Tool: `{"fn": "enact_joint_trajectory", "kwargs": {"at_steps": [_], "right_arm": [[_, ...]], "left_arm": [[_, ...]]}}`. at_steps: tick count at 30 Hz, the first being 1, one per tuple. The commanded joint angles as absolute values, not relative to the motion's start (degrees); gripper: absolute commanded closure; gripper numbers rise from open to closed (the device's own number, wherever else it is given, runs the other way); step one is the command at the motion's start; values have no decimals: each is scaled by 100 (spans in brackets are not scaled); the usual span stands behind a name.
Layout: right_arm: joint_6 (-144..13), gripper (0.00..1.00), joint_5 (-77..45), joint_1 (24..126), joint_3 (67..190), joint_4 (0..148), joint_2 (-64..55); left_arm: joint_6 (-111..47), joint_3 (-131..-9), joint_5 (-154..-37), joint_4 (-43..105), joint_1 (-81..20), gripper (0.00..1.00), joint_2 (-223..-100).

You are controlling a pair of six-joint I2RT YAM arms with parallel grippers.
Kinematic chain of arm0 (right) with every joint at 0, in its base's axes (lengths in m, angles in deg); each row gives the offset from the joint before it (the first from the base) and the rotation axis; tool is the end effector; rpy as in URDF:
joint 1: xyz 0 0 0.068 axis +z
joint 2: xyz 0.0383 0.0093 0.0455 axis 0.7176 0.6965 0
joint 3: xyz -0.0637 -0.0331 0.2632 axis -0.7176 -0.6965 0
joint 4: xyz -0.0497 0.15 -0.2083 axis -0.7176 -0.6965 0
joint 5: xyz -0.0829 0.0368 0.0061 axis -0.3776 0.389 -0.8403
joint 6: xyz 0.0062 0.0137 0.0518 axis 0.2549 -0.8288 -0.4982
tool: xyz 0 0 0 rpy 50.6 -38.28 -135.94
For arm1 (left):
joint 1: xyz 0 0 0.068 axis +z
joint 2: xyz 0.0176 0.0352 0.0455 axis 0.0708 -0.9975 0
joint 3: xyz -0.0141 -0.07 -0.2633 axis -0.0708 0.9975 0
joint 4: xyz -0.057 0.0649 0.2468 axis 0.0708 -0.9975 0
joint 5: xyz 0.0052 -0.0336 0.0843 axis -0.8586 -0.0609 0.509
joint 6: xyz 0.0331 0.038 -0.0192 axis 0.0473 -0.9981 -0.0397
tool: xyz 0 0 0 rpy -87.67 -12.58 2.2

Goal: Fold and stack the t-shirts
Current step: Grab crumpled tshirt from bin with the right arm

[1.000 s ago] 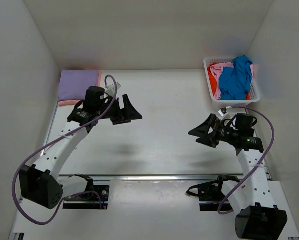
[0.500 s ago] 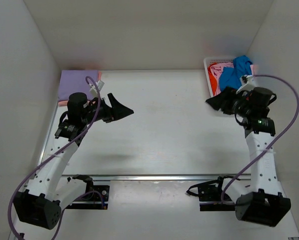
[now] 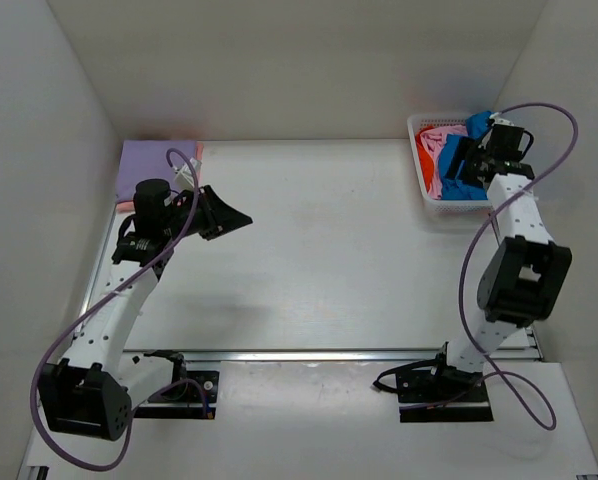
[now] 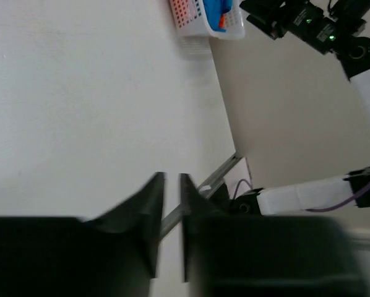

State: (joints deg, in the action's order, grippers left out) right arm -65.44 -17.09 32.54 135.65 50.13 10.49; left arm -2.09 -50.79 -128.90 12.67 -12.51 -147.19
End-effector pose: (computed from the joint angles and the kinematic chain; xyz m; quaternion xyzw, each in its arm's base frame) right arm 0.3771 -0.0852 0.3130 0.1329 0.8861 0.0228 0.4434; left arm 0.2301 -0.0581 0.3281 -0.0364 0.8080 -0.4831 0.3353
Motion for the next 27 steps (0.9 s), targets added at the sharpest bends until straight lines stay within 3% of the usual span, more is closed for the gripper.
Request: {"fn": "enact_joint_trajectory", "kwargs": {"at_steps": [1, 2, 3, 4, 5, 6, 13, 19, 20, 21, 25, 26, 27], "right_arm": [[-6254, 35, -2305, 3311, 14634, 5163, 2009], [-6254, 35, -2453, 3320, 15054, 5014, 2387], [-6263, 35, -2498, 3320, 15423, 4951, 2547], [-6289, 35, -2533, 3311, 15653, 4933, 2827], [-6324, 35, -2612, 3311, 15821, 4855, 3109], [-6281, 36, -2586, 3242, 16049, 4845, 3355], [-6288, 43, -2375, 3267, 17306, 4520, 4578], [-6482, 46, -2201, 3417, 18502, 3765, 5616], [-6456, 57, -2199, 3391, 18634, 3651, 5721], [-6500, 61, -2182, 3408, 18731, 3589, 5818], [-6518, 62, -2016, 3434, 18942, 3457, 5933], [-6535, 63, -1936, 3426, 19030, 3370, 5994], [-6535, 71, -1849, 3452, 19178, 3256, 6020]], "left_arm": [[-341, -5394, -12937, 1182, -1074, 85, -14757], [-314, -5385, -12928, 1234, -1004, 91, -14784], [-262, -5324, -12963, 1235, -951, 85, -14801], [-270, -5332, -13068, 1305, -873, 57, -14845], [-270, -5350, -13043, 1288, -811, 40, -14915], [-305, -5393, -13060, 1262, -810, 38, -14933], [-604, -5789, -12840, 901, -600, 25, -15267], [-771, -5982, -12831, 664, -459, 30, -15478], [-779, -5957, -12797, 638, -441, 30, -15469], [-771, -5939, -12796, 646, -406, 30, -15469], [-701, -5869, -12866, 716, -249, 16, -15426], [-674, -5834, -12849, 786, -222, 17, -15443], [-648, -5790, -12901, 813, -221, 22, -15408]]}}
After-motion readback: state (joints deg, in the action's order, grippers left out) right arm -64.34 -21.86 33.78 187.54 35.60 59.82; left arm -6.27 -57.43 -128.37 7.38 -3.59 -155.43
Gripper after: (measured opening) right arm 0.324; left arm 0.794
